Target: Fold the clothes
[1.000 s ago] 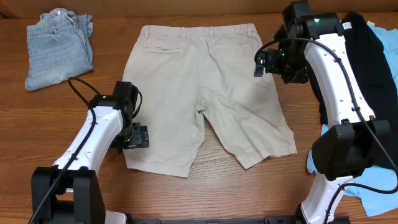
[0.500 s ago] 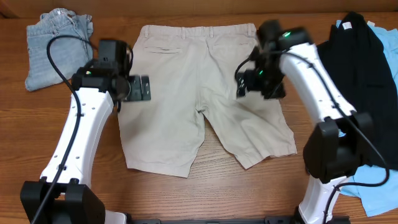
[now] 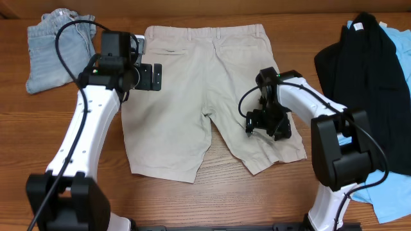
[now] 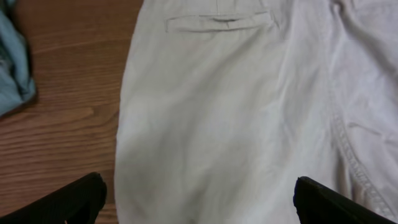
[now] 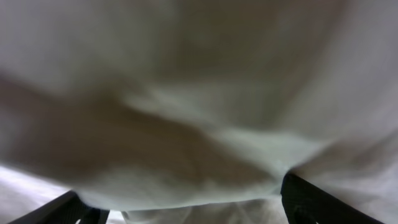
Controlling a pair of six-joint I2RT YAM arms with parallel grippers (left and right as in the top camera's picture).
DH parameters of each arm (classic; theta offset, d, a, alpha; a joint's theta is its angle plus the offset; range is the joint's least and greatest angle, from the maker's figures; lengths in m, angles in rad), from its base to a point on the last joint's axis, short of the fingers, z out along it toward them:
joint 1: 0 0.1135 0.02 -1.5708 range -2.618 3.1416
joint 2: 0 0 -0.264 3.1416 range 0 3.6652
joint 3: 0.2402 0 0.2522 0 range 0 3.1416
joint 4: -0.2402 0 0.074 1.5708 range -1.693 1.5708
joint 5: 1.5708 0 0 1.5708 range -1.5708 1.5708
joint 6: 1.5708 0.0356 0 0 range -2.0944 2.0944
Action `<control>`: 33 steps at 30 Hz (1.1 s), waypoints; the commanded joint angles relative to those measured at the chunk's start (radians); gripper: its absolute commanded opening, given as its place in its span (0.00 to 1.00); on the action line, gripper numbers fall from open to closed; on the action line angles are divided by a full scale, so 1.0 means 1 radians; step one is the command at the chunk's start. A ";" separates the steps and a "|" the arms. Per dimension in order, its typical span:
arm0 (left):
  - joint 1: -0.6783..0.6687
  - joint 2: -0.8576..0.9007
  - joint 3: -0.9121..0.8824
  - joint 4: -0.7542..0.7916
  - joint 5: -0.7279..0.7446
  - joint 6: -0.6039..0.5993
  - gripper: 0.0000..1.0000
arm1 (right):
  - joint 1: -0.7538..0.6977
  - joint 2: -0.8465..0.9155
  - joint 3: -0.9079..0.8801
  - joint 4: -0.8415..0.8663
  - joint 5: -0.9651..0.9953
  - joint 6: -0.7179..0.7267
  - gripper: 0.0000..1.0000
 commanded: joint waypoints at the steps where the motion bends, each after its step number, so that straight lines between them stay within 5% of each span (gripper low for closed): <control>1: -0.011 0.055 0.018 0.013 0.021 0.023 1.00 | -0.004 -0.005 -0.097 0.020 0.009 0.058 0.91; 6: -0.040 0.072 0.018 0.037 0.021 0.057 1.00 | -0.004 -0.006 -0.179 -0.023 -0.028 0.078 1.00; 19: -0.107 0.089 0.018 0.146 0.039 0.156 1.00 | -0.018 -0.282 -0.166 -0.051 -0.039 0.074 1.00; 28: -0.194 0.259 0.018 0.115 0.134 0.225 1.00 | -0.099 -0.395 -0.068 -0.010 -0.027 0.020 1.00; 33: -0.230 0.317 0.018 -0.092 0.134 0.017 1.00 | -0.139 -0.395 -0.061 0.001 -0.028 0.003 1.00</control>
